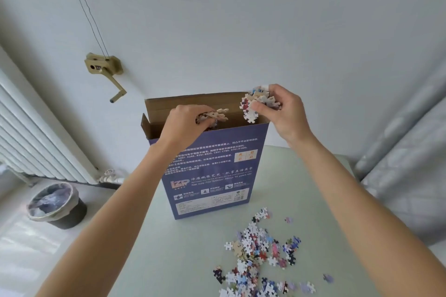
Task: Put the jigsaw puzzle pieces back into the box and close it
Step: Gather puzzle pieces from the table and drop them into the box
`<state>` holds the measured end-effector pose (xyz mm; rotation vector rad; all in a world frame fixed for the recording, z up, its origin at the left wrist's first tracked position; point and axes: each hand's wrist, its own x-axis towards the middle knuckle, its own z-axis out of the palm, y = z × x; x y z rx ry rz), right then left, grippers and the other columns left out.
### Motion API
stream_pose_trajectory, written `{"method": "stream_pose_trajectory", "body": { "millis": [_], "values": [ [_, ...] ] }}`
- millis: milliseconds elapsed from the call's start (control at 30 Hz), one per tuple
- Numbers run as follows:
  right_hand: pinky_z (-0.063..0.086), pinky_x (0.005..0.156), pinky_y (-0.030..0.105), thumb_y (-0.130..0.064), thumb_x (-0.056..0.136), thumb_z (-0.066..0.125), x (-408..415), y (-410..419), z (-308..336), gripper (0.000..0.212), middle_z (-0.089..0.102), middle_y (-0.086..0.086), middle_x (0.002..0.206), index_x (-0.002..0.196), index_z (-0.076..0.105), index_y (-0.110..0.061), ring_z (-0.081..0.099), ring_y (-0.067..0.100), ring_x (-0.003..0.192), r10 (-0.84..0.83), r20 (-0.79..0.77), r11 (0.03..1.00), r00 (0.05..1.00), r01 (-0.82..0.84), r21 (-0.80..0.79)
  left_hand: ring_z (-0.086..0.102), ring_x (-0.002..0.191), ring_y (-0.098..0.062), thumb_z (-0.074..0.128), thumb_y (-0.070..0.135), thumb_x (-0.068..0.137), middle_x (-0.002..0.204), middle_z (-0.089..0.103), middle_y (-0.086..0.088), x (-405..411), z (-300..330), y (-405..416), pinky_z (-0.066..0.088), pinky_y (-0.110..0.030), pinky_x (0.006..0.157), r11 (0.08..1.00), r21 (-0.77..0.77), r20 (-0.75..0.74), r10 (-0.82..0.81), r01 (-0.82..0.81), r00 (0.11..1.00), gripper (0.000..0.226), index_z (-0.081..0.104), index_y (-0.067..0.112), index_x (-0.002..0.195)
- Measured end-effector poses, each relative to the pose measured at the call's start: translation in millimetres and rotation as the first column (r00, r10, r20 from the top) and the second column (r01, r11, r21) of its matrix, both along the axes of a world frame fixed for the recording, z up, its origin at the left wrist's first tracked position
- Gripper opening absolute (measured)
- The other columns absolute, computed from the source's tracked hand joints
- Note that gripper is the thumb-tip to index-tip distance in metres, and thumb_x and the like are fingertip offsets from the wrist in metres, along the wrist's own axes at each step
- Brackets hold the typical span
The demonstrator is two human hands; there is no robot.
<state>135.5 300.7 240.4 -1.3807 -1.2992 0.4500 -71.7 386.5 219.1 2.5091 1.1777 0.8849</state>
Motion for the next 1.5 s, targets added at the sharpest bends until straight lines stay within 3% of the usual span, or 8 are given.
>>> {"method": "stream_pose_trajectory", "body": {
  "millis": [233,400,500,667,967,1067,1267,1500],
  "values": [
    [0.054,0.073,0.026,-0.026,0.079,0.073,-13.4,33.2,7.8,0.022,0.067,-0.006,0.091,0.098,0.064,-0.017,0.064,0.011,0.083,0.093,0.356,0.996,0.930,-0.083,-0.044,0.060,0.084,-0.010,0.054,0.048,0.087,0.093,0.068,0.012,-14.2,7.4,3.2,0.049,-0.027,0.073,0.991,-0.135,-0.225,-0.015,-0.016,0.974,0.025,0.069,0.034,0.101],
    [0.039,0.072,0.007,-0.023,0.082,0.069,-27.3,44.8,5.2,0.024,0.065,-0.007,0.093,0.106,0.067,-0.018,0.058,0.010,0.083,0.260,0.572,0.965,0.778,-0.186,-0.186,0.059,0.078,0.000,0.058,0.039,0.087,0.087,0.069,0.018,-29.1,2.3,1.1,0.049,-0.025,0.074,0.989,-0.147,-0.157,-0.022,-0.001,0.987,0.013,0.071,0.037,0.092],
    [0.044,0.077,0.030,-0.022,0.084,0.067,-35.2,55.4,1.6,0.024,0.063,0.002,0.099,0.107,0.067,-0.017,0.057,0.019,0.088,0.347,0.677,0.937,0.649,-0.205,-0.283,0.058,0.077,-0.003,0.056,0.038,0.089,0.086,0.068,0.018,-32.9,-1.5,-2.3,0.049,-0.027,0.072,0.988,-0.152,-0.154,-0.044,0.021,0.987,0.015,0.071,0.036,0.093],
    [0.044,0.075,0.032,-0.028,0.086,0.063,-43.5,63.4,1.4,0.024,0.066,-0.002,0.101,0.109,0.065,-0.023,0.058,0.018,0.089,0.387,0.752,0.920,0.533,-0.171,-0.352,0.059,0.076,-0.008,0.056,0.033,0.090,0.082,0.062,0.017,-38.7,-1.1,-11.0,0.049,-0.030,0.069,0.998,-0.037,-0.187,-0.053,0.047,0.981,0.015,0.070,0.034,0.097],
    [0.051,0.076,0.038,-0.030,0.087,0.061,-44.8,48.6,-9.4,0.012,0.071,-0.009,0.091,0.093,0.071,-0.025,0.062,0.012,0.083,0.241,0.678,0.970,0.694,-0.147,-0.194,0.058,0.068,-0.004,0.064,0.024,0.085,0.077,0.066,0.015,-40.4,-2.9,-22.5,0.036,-0.016,0.052,0.986,0.166,-0.112,0.015,0.004,0.994,0.010,0.071,0.027,0.092],
    [0.052,0.071,0.036,-0.027,0.092,0.056,-45.7,32.1,-20.6,0.019,0.070,-0.006,0.098,0.103,0.070,-0.021,0.063,0.013,0.086,0.082,0.676,0.996,0.732,-0.084,-0.029,0.063,0.074,-0.011,0.060,0.025,0.087,0.080,0.069,0.013,-38.1,-9.8,-28.1,0.042,-0.021,0.052,0.955,0.295,-0.086,0.047,-0.020,0.995,0.012,0.071,0.026,0.092],
    [0.048,0.080,0.033,-0.026,0.092,0.055,-43.0,23.9,-38.1,0.024,0.065,0.000,0.112,0.112,0.066,-0.017,0.056,0.018,0.103,-0.015,0.667,0.998,0.745,0.051,-0.034,0.061,0.078,-0.015,0.058,0.023,0.088,0.089,0.069,0.008,-36.7,-20.5,-36.6,0.041,-0.021,0.056,0.925,0.379,-0.066,0.055,-0.026,0.996,0.014,0.070,0.023,0.095],
    [0.051,0.071,0.020,-0.017,0.092,0.056,-41.1,-51.3,-73.3,0.018,0.070,0.001,0.099,0.103,0.068,-0.010,0.062,0.009,0.084,-0.132,0.481,0.982,0.867,0.048,0.183,0.061,0.078,-0.013,0.061,0.018,0.088,0.082,0.070,0.004,-35.3,-44.6,-66.7,0.045,-0.019,0.063,0.861,0.509,0.135,-0.065,-0.013,0.989,0.012,0.072,0.016,0.093]
  ]
}}
